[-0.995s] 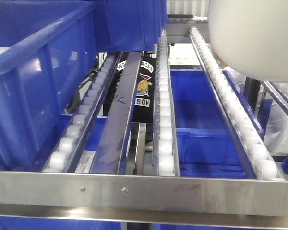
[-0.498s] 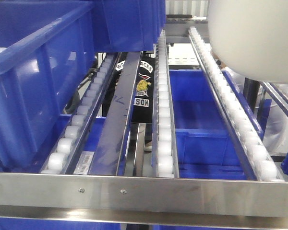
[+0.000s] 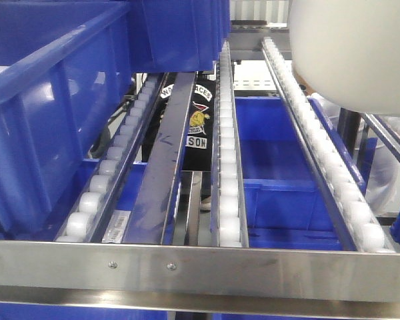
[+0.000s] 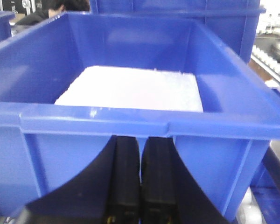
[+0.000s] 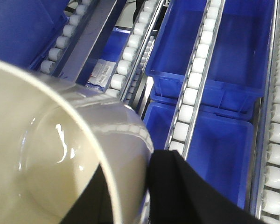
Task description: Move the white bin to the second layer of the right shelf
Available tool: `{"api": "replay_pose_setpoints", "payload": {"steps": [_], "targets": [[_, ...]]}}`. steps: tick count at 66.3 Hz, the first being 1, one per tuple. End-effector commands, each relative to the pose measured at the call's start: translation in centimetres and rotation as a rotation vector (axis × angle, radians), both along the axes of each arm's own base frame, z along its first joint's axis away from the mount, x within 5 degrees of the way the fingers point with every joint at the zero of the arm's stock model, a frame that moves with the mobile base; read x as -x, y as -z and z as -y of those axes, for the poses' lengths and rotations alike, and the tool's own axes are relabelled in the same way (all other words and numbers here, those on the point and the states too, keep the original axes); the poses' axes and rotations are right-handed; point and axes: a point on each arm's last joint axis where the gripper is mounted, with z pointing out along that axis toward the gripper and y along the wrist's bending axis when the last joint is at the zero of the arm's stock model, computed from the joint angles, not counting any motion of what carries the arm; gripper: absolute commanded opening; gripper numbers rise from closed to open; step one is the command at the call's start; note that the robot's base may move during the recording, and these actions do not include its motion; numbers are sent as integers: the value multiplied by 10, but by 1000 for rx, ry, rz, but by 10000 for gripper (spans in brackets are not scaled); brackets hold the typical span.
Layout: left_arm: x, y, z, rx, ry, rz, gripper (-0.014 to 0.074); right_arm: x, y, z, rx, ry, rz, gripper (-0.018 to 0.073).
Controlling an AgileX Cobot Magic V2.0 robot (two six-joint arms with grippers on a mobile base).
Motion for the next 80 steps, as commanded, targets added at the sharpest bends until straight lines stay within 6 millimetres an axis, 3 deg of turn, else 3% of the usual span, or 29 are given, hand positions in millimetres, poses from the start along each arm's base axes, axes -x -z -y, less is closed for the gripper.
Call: {"api": "replay_pose_setpoints", "payload": {"steps": [1,49,60,80], "targets": [[-1,4,0,29,0,57,85,-1,-20,0,-39,6,134,53],[-1,4,0,28,0,53,85,-4,-26,0,-60,11,199,53],[-1,4,0,28,0,53,85,-24,-19,-7,-51,11,148,53],[-1,4,0,28,0,53,85,-90,12,-27,15,12,-57,53]]}}
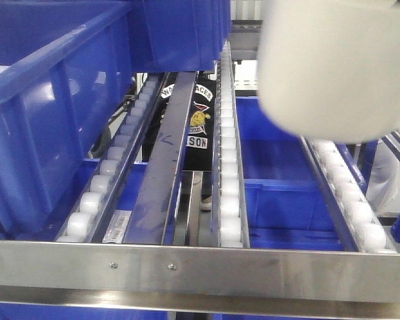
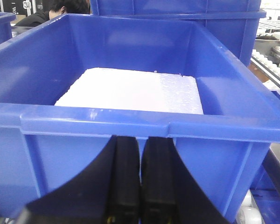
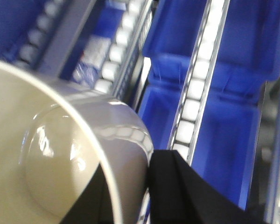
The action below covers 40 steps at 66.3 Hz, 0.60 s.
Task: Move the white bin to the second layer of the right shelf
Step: 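Lower the white bin with the right gripper onto the roller shelf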
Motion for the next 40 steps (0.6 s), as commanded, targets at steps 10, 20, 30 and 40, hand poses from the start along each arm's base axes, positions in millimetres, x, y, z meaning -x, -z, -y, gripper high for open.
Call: {"api": "replay_pose_setpoints", "payload": {"steps": [10,20,30,40], "targets": [[-1,4,0,26,0,54,85,-38,5,-11,-3,6,14,53],[-1,4,0,26,0,54,85,-52,26,-15,24,5,-55,53],[-1,4,0,26,0,54,85,-57,37,-17,37,4,-95,53],[-1,4,0,26,0,54,85,-59,42,-17,44,3,-119,53]]}}
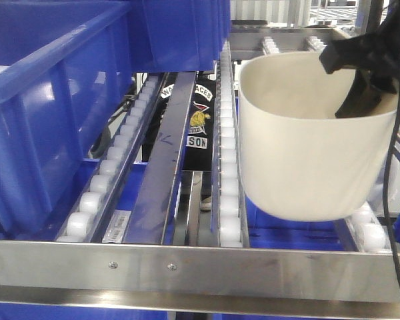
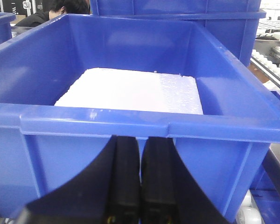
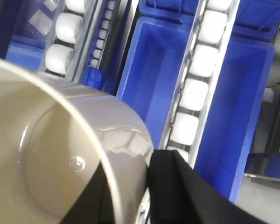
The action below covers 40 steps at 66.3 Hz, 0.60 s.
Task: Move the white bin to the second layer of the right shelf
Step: 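Lower the white bin with the right gripper onto the roller shelf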
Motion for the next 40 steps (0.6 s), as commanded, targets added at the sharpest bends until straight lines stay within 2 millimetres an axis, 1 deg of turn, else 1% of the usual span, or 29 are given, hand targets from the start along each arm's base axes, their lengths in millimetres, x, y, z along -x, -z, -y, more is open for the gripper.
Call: {"api": "replay_pose_setpoints", "payload": {"steps": [1,13,30,40], "targets": [[-1,4,0,26,0,52,85,-6,-21,-1,-29,2,115,53],[-1,4,0,26,0,52,85,-3,-15,0,-23,2,95,53],[-1,4,0,26,0,52,85,2,0,2,-17,4,81,53],[-1,4,0,26,0,52,85,3,1,2,-17,4,79,53]]}}
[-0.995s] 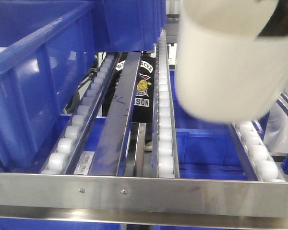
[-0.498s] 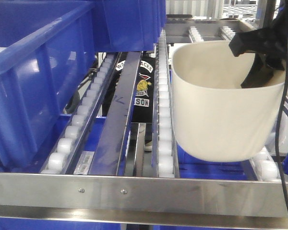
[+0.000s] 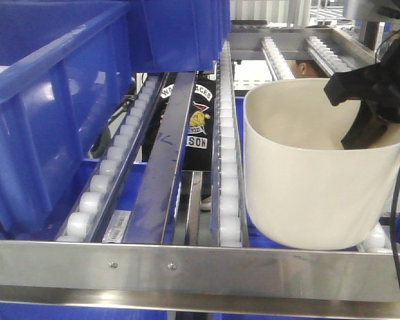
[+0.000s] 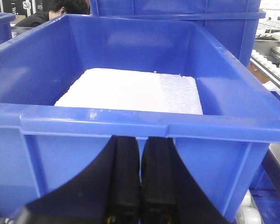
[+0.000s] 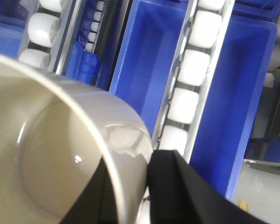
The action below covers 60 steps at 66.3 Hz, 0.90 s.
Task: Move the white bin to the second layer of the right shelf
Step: 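Lower the white bin with the right gripper onto the roller shelf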
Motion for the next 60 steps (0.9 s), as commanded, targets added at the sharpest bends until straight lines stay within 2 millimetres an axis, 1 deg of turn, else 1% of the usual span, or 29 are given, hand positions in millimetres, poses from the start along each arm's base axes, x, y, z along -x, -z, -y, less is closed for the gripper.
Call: {"api": "replay_pose_setpoints", "payload": {"steps": [1,35,60], "targets": [[-1,4,0,26,0,52,85,-5,-19,-1,-30,2,116,53],[-1,4,0,26,0,52,85,-8,-21,-1,-40,5,152,53],[-1,4,0,26,0,52,85,-19,0,-4,-15,0,103,53]]}}
